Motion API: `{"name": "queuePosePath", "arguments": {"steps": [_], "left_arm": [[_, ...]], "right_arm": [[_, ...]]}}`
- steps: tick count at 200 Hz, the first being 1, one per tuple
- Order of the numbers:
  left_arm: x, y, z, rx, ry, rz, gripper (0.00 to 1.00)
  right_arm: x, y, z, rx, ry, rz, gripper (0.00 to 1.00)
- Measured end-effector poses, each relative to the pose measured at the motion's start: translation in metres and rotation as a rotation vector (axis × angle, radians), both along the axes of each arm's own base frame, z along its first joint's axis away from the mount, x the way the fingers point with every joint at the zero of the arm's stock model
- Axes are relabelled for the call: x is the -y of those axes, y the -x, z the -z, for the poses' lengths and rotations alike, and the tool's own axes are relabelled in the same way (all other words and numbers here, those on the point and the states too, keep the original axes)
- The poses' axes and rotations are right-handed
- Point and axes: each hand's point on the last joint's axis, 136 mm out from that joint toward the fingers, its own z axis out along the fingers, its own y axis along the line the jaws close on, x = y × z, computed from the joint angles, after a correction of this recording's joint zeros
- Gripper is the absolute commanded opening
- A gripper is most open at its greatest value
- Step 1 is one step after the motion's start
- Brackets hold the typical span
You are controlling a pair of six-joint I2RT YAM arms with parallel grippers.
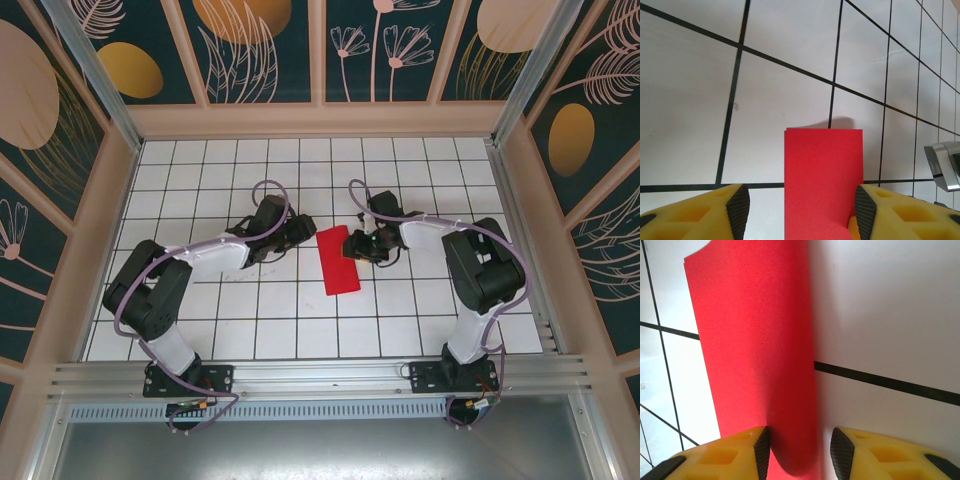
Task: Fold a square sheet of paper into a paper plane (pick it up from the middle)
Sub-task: First fold in half a square sheet of paper at the center of the table, then hold the square sheet of paper at the center of the table.
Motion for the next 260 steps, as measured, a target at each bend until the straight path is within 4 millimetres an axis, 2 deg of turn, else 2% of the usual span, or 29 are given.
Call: {"name": "queuePosePath", "arguments": {"steps": [50, 69, 161, 218, 242, 260], "left_arm": [[-0.037, 0.003, 0.015, -0.045, 0.01, -0.078, 0.61], [-0.044, 0.004, 0.017, -0.051, 0.021, -0.091, 0.6], [-0.019, -0.003, -0.006, 0.012, 0.165, -0.011, 0.57], [-0.008, -0.002, -0.005, 0.012, 0.199, 0.025, 0.54], [-0.003, 0.002, 0.0, -0.003, 0.201, 0.045, 0.5], [0.001, 0.006, 0.004, -0.02, 0.207, 0.056, 0.43]], "right_arm": [[0.0, 0.0, 0.003, -0.021, 0.021, -0.003, 0.44], [0.0, 0.0, 0.004, -0.029, 0.026, -0.003, 0.43], [0.001, 0.001, 0.006, -0.023, 0.047, -0.025, 0.43], [0.001, 0.001, 0.007, -0.02, 0.065, -0.033, 0.43], [0.001, 0.001, 0.007, -0.013, 0.075, -0.044, 0.43], [0.001, 0.001, 0.008, -0.011, 0.078, -0.049, 0.43]]}}
